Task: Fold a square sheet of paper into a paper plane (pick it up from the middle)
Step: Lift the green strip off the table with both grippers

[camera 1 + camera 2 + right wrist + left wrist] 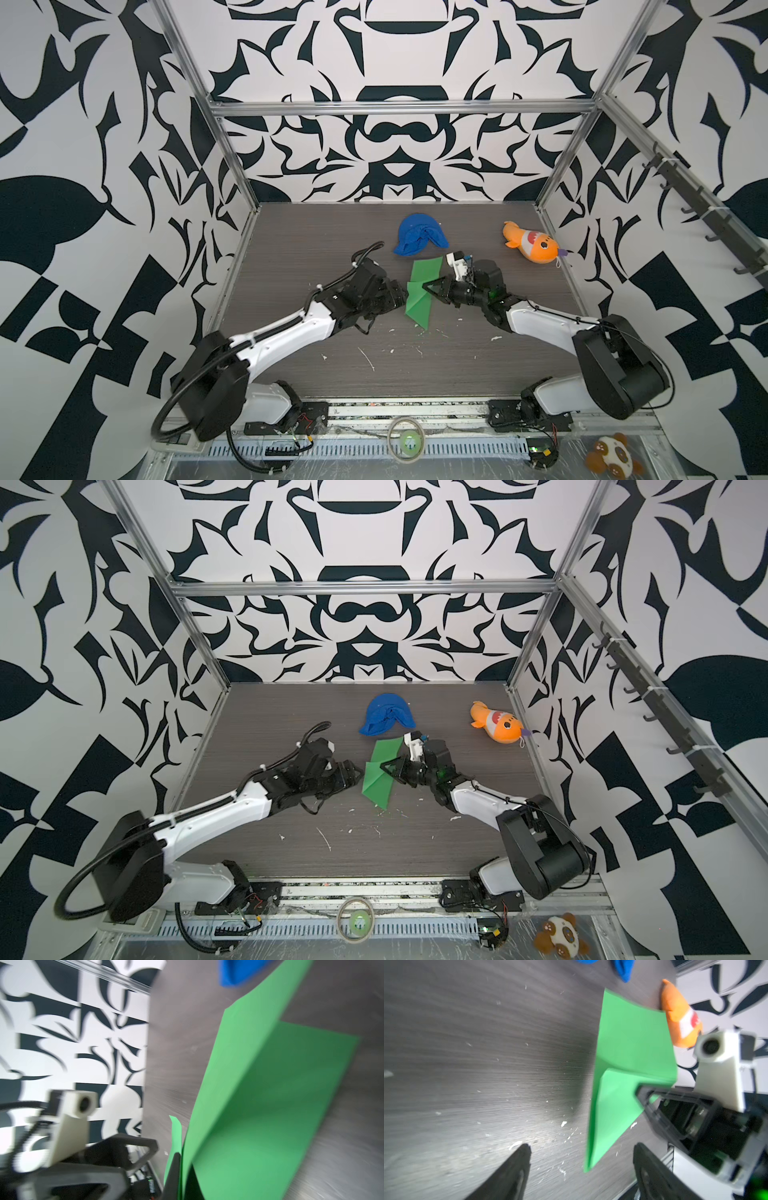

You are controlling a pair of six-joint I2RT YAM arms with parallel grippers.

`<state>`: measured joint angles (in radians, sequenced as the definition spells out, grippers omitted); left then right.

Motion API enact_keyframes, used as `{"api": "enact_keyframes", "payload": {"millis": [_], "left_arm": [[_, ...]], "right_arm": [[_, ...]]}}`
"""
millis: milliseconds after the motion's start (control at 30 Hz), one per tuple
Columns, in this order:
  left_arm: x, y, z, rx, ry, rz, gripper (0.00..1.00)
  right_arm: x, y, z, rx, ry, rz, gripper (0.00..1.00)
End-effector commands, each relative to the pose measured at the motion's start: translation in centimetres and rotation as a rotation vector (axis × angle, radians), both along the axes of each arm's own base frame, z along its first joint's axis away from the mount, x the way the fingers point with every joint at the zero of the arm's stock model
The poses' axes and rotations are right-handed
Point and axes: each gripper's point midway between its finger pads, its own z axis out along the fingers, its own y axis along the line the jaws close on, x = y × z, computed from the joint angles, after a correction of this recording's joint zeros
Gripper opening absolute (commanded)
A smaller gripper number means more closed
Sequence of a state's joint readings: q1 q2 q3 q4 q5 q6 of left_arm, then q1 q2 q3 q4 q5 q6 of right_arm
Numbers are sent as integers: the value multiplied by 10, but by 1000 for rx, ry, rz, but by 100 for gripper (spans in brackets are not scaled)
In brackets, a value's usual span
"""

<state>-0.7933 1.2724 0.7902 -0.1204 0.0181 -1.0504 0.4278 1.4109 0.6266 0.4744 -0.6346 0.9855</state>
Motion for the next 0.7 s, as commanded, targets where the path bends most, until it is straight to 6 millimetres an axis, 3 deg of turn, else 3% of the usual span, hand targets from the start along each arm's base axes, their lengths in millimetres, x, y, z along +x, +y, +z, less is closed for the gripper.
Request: {"api": "enact_keyframes", "payload": {"millis": [0,167,333,667], "left_arm": [[2,-4,30,-162,-62,1,91],[2,-10,57,-306,-104,-34,92],[8,-14,79,-395,-158,-54,88],[13,-24,92,-459,-194,-97,54]], "right_arm": [[6,15,61,148,-90,48,0],[8,24,95,281,-95,91,0],[7,27,104,318,-84,109,0],[7,28,104,331,-43,108,0]]}}
